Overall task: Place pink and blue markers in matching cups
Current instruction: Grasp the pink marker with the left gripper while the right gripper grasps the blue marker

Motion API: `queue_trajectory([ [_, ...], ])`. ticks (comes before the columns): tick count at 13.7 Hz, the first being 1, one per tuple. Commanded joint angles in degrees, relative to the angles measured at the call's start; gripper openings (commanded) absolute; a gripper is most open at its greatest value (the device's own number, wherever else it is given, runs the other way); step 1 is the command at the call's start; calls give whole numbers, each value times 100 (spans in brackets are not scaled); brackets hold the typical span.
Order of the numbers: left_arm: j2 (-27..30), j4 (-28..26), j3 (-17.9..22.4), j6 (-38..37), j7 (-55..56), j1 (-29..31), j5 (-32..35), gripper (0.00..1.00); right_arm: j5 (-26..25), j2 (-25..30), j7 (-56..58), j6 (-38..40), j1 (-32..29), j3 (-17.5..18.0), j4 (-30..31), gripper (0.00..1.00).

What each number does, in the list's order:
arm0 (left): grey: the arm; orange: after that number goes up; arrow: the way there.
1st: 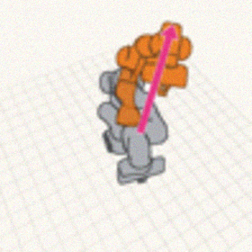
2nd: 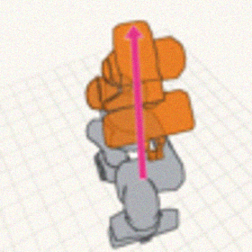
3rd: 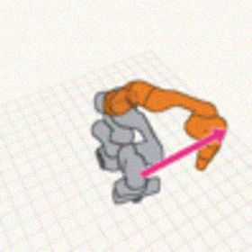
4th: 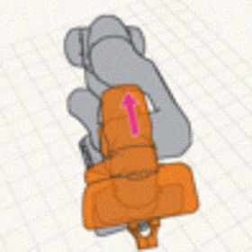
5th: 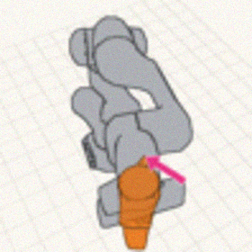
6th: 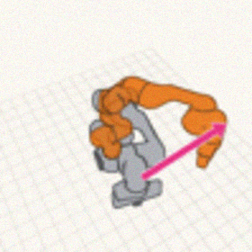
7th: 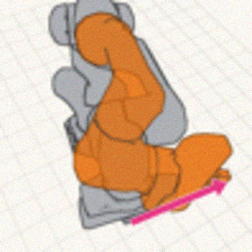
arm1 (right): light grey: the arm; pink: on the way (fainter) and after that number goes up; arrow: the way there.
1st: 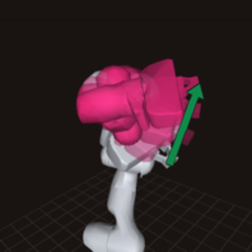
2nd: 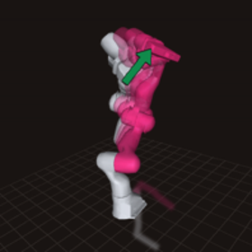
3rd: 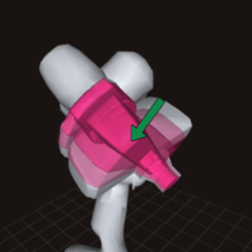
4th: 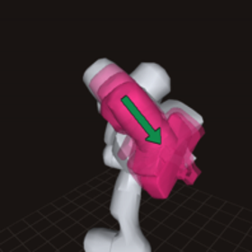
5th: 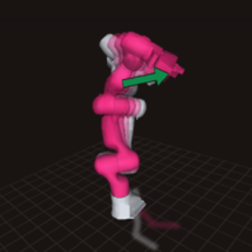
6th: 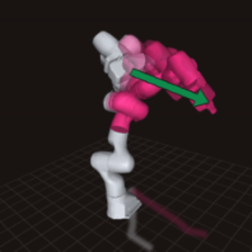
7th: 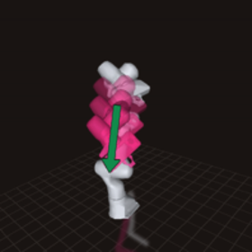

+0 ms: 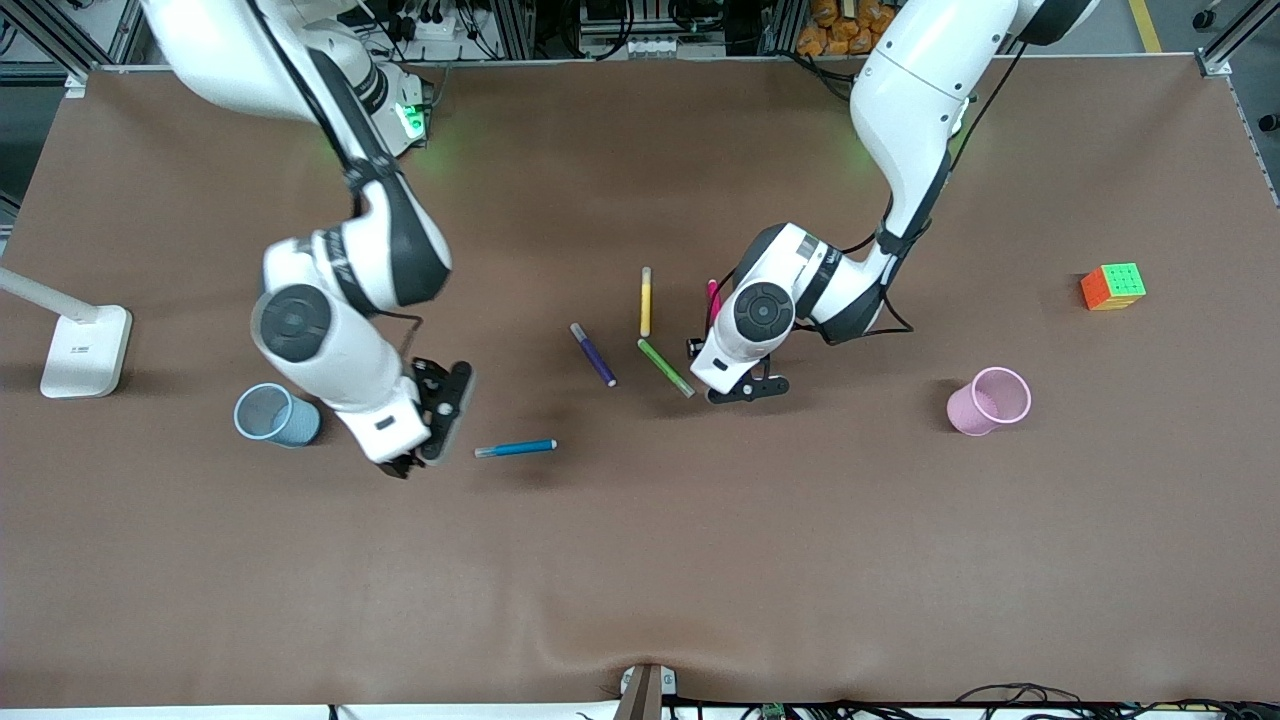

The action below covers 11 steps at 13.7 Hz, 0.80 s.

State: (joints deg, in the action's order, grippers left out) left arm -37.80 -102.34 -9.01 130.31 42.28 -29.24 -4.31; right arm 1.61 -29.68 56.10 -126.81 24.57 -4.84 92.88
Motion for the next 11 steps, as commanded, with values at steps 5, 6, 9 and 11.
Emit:
queue_trajectory([
  [5,18,-58,14,82,236,-108,-17,60,-213,-889,-178,-800,162,-79,-191,100],
  [6,9,-58,14,82,298,-160,-18,60,-213,-916,-256,-845,162,-70,-191,100],
  [9,9,-49,14,91,386,-240,-18,33,-222,-1021,-503,-854,223,-79,-182,100],
  [11,9,-58,14,82,386,-214,-18,7,-213,-1083,-590,-863,224,-70,-174,100],
])
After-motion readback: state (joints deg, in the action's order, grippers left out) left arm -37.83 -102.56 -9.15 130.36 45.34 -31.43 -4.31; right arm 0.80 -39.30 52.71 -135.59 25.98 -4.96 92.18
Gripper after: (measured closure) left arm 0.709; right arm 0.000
